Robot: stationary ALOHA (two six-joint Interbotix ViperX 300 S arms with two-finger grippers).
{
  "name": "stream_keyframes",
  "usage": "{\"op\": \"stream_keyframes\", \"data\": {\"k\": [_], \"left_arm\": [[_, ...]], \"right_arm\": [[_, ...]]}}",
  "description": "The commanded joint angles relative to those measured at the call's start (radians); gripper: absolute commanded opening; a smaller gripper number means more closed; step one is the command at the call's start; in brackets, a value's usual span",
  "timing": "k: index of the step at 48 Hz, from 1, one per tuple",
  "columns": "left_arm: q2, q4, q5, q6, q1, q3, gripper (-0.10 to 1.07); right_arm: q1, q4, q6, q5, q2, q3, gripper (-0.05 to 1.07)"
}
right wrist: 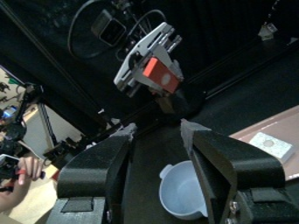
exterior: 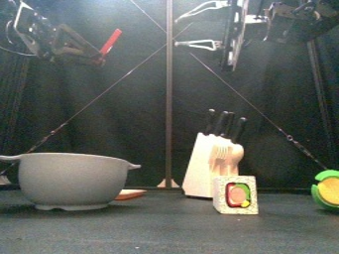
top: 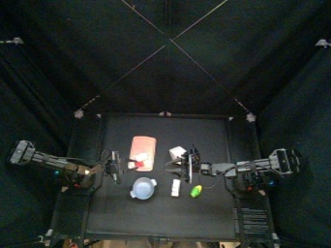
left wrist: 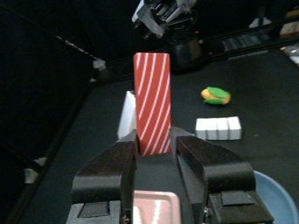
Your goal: Put salmon on rice
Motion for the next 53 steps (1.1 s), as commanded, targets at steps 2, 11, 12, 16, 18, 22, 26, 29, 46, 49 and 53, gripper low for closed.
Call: {"op": "stream_keyframes", "data": {"k": [2,11,12,16,18,22,26,29,46,49,53], "left_arm": [[0.006,-0.107,0.164,-0.003,0.100,-0.044,0.63],[0.058,-0.238,0.393,-0.003,0.281,-0.052,0.63],[0.063,-0.239,0.410,-0.005,0.298,-0.052,0.63],[0.078,-0.244,0.451,-0.006,0.357,-0.041,0.63],[0.091,-0.249,0.456,-0.008,0.383,-0.035,0.63],[0.115,-0.265,0.454,-0.008,0.426,-0.023,0.63],[0.140,-0.281,0.454,-0.011,0.453,-0.017,0.63],[0.158,-0.296,0.454,-0.012,0.462,-0.018,0.63],[0.299,-0.322,0.472,-0.018,0.483,-0.048,0.63],[0.319,-0.330,0.476,-0.018,0.489,-0.054,0.63],[0.336,-0.345,0.476,-0.018,0.503,-0.058,0.63]], "right_arm": [[0.002,-0.002,0.005,-0.012,-0.054,0.035,0.82],[0.028,0.009,-0.005,-0.040,-0.094,0.091,0.82],[0.031,0.006,-0.005,-0.041,-0.098,0.091,0.82],[0.041,-0.017,-0.008,-0.041,-0.115,0.098,0.82],[0.048,-0.035,-0.006,-0.041,-0.123,0.106,0.82],[0.055,-0.071,0.002,-0.041,-0.140,0.121,0.82],[0.063,-0.083,0.005,-0.046,-0.150,0.135,0.82],[0.069,-0.083,0.005,-0.048,-0.155,0.141,0.82],[0.075,-0.084,0.005,-0.052,-0.161,0.150,0.82],[0.075,-0.084,0.005,-0.052,-0.161,0.150,0.82],[0.075,-0.081,0.005,-0.051,-0.161,0.153,0.82]]}}
